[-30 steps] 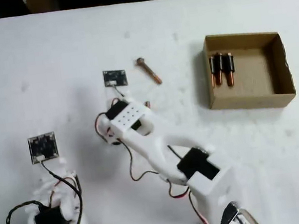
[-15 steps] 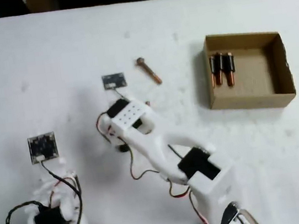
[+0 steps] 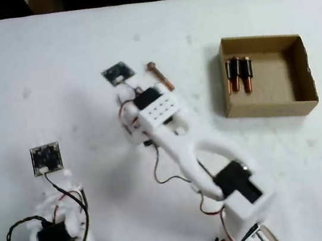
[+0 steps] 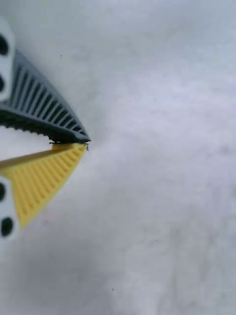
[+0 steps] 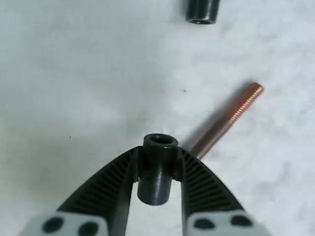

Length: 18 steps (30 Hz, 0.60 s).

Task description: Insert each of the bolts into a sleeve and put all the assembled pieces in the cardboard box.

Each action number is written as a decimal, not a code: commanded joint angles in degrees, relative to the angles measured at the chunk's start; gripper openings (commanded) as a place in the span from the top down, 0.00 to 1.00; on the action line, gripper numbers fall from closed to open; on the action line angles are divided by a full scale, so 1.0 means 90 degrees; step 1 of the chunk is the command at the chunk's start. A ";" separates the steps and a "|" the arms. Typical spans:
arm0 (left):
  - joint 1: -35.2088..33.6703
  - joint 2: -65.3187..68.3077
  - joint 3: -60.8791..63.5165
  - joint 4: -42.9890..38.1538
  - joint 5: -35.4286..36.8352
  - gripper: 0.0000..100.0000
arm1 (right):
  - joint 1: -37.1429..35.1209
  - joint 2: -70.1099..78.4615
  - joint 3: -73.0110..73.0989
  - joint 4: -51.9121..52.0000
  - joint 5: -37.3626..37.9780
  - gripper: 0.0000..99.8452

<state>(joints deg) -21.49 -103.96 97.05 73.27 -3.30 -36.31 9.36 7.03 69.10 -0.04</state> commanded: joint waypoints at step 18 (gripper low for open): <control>-0.0034 -0.0073 -0.0010 0.0039 -0.0020 0.98 | 0.0708 -0.2926 0.0068 0.1724 0.1192 0.96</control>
<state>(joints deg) -21.49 -103.96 97.05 73.27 -3.30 -30.86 -12.53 7.21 83.96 7.96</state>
